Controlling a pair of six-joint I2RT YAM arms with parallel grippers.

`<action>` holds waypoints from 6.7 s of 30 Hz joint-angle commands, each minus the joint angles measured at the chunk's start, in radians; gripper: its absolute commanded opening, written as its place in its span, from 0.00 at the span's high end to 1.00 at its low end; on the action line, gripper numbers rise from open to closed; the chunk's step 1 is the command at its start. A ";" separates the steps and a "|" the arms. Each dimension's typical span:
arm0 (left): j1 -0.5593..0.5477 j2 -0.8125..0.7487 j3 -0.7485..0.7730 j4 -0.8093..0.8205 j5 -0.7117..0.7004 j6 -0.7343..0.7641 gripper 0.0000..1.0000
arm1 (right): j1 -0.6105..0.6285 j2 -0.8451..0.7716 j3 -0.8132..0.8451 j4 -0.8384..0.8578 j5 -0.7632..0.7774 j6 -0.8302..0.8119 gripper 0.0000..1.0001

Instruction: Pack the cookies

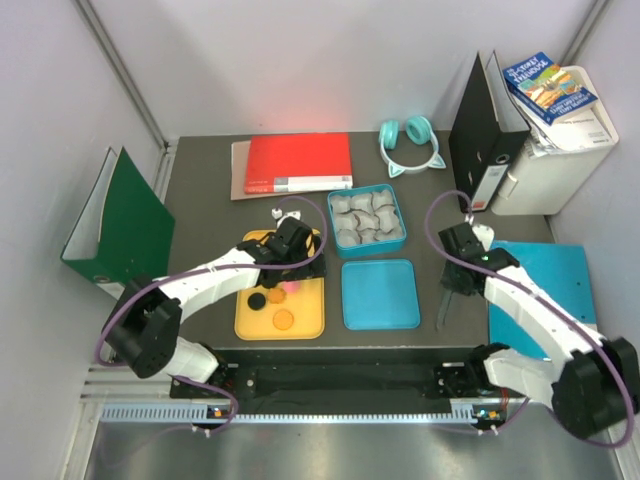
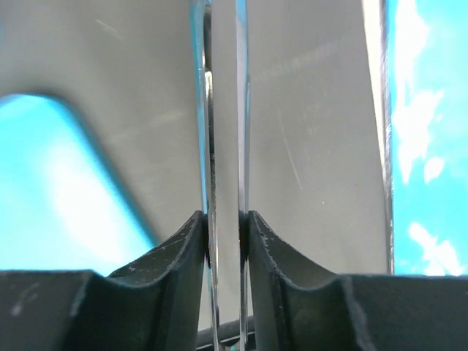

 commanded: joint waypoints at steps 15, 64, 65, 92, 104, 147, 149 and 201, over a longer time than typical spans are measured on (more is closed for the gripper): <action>-0.006 0.008 0.058 -0.014 -0.045 -0.012 0.02 | 0.086 -0.309 0.205 -0.038 -0.139 -0.128 0.62; 0.487 -0.317 -0.042 -0.306 -0.281 -0.096 0.02 | 0.820 0.191 0.461 0.181 -0.237 -0.458 0.52; 0.497 -0.323 -0.048 -0.306 -0.269 -0.093 0.02 | 0.824 0.216 0.464 0.184 -0.240 -0.457 0.51; 0.565 -0.343 -0.152 -0.258 -0.154 -0.079 0.02 | 0.885 0.489 0.606 0.223 -0.193 -0.535 0.52; 0.568 -0.346 -0.158 -0.254 -0.146 -0.078 0.02 | 0.886 0.550 0.619 0.229 -0.179 -0.544 0.52; 0.571 -0.296 -0.132 -0.238 -0.076 -0.058 0.02 | 0.417 0.277 0.695 -0.024 0.039 -0.469 0.65; 0.571 -0.293 -0.131 -0.237 -0.077 -0.058 0.02 | 0.403 0.300 0.691 -0.009 0.028 -0.471 0.65; 0.579 -0.274 -0.117 -0.246 -0.103 -0.084 0.02 | 0.622 0.348 0.722 0.025 0.019 -0.461 0.48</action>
